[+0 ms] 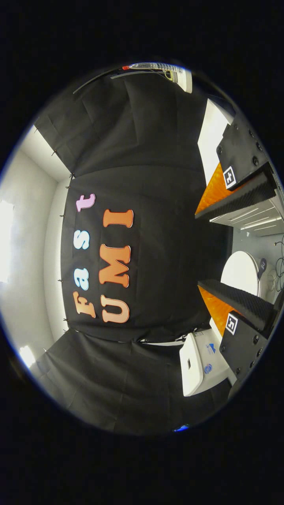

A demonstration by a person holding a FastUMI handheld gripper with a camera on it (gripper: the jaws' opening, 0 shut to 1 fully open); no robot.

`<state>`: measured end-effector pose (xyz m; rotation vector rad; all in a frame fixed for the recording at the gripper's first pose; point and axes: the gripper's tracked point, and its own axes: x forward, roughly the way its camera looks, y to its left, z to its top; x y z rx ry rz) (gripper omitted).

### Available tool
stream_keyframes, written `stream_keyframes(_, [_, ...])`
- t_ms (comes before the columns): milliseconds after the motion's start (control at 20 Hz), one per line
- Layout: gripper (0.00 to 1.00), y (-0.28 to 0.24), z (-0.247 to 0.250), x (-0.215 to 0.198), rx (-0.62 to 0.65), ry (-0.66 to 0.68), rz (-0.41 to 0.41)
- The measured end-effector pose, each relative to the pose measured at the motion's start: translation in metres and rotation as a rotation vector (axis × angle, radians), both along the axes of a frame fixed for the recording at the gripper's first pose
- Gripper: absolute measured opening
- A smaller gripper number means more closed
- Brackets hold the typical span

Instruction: Open the toilet lid.

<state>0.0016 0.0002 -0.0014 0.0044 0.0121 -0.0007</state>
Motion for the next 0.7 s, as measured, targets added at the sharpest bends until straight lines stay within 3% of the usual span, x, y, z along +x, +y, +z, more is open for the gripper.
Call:
stream_keyframes(350, [0.98,-0.002,0.014,-0.006,0.015,-0.052,-0.006])
stream_keyframes(700, [0.98,0.002,-0.005,0.000,0.053,0.010,0.016])
